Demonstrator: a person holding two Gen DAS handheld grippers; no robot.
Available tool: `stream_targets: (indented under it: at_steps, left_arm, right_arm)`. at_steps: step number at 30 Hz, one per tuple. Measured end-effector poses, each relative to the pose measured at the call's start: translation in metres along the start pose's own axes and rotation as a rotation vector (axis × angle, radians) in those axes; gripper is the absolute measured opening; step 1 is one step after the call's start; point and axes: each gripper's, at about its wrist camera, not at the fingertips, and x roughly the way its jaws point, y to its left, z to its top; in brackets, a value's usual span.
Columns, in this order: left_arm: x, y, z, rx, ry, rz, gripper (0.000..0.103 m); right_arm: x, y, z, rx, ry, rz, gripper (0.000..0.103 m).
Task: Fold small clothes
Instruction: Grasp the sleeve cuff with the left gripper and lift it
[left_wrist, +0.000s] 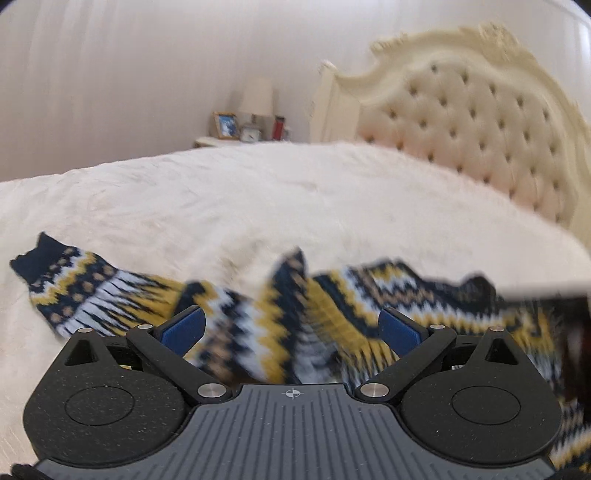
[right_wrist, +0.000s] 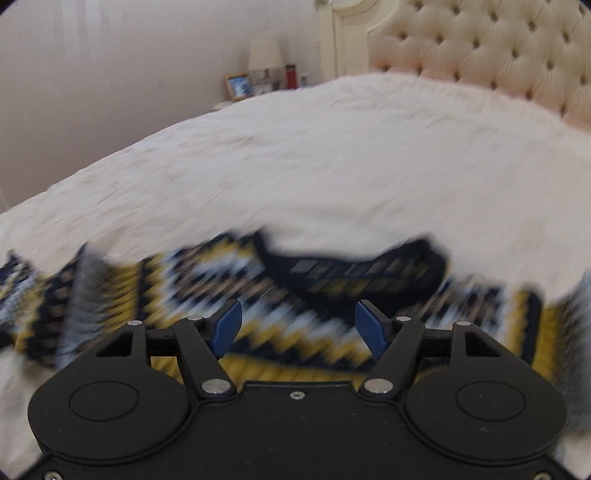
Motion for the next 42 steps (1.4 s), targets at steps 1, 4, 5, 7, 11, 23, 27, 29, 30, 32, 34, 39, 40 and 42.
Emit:
stream_targets:
  at_steps: [1,4,5,7,11,23,27,29,30,32,34,39,40,42]
  left_arm:
    - [-0.001,0.007,0.004,-0.019,-0.011,0.017,0.102]
    - [-0.001,0.031,0.015,-0.092,-0.032,0.083,0.102]
    - [0.001,0.043,0.018,-0.134,-0.035,0.111,0.102]
    - [0.003,0.062,0.02,-0.21,-0.034,0.159,0.102]
    - [0.011,0.094,0.022,-0.309,0.003,0.27,0.102]
    - [0.023,0.176,0.001,-0.566,0.12,0.41,0.101]
    - [0.029,0.193,0.009,-0.58,0.135,0.361,0.101]
    - [0.038,0.2,0.018,-0.538,0.172,0.327,0.101]
    - [0.043,0.203,0.022,-0.519,0.18,0.299,0.101]
    - [0.044,0.208,0.026,-0.512,0.17,0.247,0.067]
    - [0.042,0.214,0.028,-0.547,0.182,0.242,0.007]
    - [0.015,0.191,0.053,-0.516,0.118,0.224,0.007]
    - [0.01,0.181,0.062,-0.483,0.11,0.219,0.007]
    - [-0.003,0.156,0.08,-0.421,0.084,0.19,0.007]
  right_arm:
    - [-0.004,0.006,-0.007,0.0,0.004,0.007,0.071]
    - [-0.019,0.028,-0.032,-0.007,-0.008,0.014,0.071]
    - [-0.023,0.035,-0.04,-0.015,-0.018,0.003,0.071]
    - [-0.029,0.045,-0.053,-0.025,-0.025,-0.011,0.071]
    - [-0.038,0.064,-0.075,-0.073,-0.054,-0.045,0.071]
    - [-0.044,0.065,-0.119,-0.039,-0.023,0.031,0.079]
    - [-0.046,0.057,-0.119,-0.01,-0.016,0.081,0.08]
    - [-0.048,0.054,-0.119,0.004,-0.013,0.104,0.08]
    - [-0.05,0.052,-0.118,0.013,-0.011,0.113,0.08]
    - [-0.056,0.049,-0.117,0.023,-0.006,0.131,0.08]
    - [-0.066,0.045,-0.116,0.015,-0.009,0.147,0.08]
    - [-0.097,0.024,-0.116,-0.018,-0.033,0.152,0.08]
    - [-0.103,0.017,-0.116,-0.015,-0.035,0.145,0.08]
    - [-0.113,0.003,-0.117,-0.006,-0.042,0.133,0.08]
